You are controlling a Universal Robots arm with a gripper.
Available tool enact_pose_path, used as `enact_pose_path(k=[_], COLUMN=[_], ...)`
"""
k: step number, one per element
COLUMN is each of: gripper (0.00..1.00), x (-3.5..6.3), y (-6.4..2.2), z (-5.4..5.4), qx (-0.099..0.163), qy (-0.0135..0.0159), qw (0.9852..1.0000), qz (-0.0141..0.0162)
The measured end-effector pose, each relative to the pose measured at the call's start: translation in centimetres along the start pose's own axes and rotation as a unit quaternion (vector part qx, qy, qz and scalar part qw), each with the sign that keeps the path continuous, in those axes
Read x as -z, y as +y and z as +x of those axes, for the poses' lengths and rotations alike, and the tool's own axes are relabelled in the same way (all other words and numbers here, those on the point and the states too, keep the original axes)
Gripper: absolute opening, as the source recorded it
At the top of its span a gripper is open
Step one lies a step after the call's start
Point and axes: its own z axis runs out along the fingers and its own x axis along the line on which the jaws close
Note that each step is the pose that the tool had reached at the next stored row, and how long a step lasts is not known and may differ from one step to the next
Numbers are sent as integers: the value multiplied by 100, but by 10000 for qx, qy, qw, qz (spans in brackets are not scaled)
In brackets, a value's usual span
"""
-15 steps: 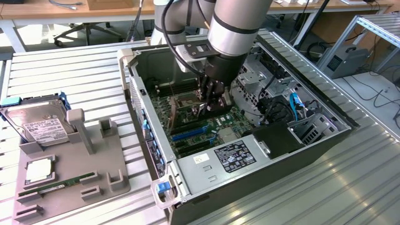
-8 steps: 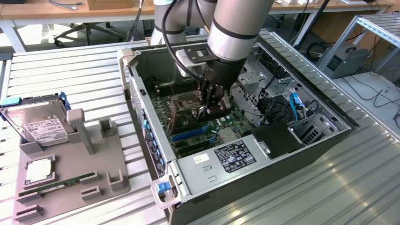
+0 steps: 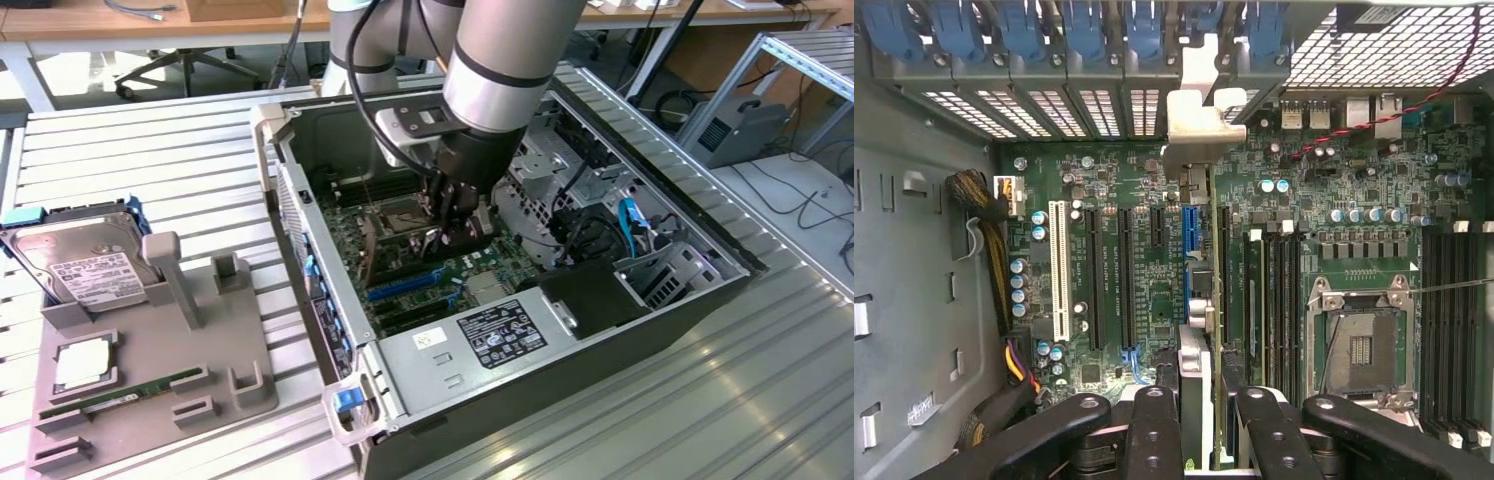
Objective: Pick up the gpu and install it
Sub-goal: 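Insert the gpu into the slot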
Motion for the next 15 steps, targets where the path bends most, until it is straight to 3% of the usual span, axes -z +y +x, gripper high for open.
enact_pose_path(k=[15], gripper=[27], x=[-51], y=[7], z=[9], qx=[0], qy=[0], qw=[10000], qz=[0])
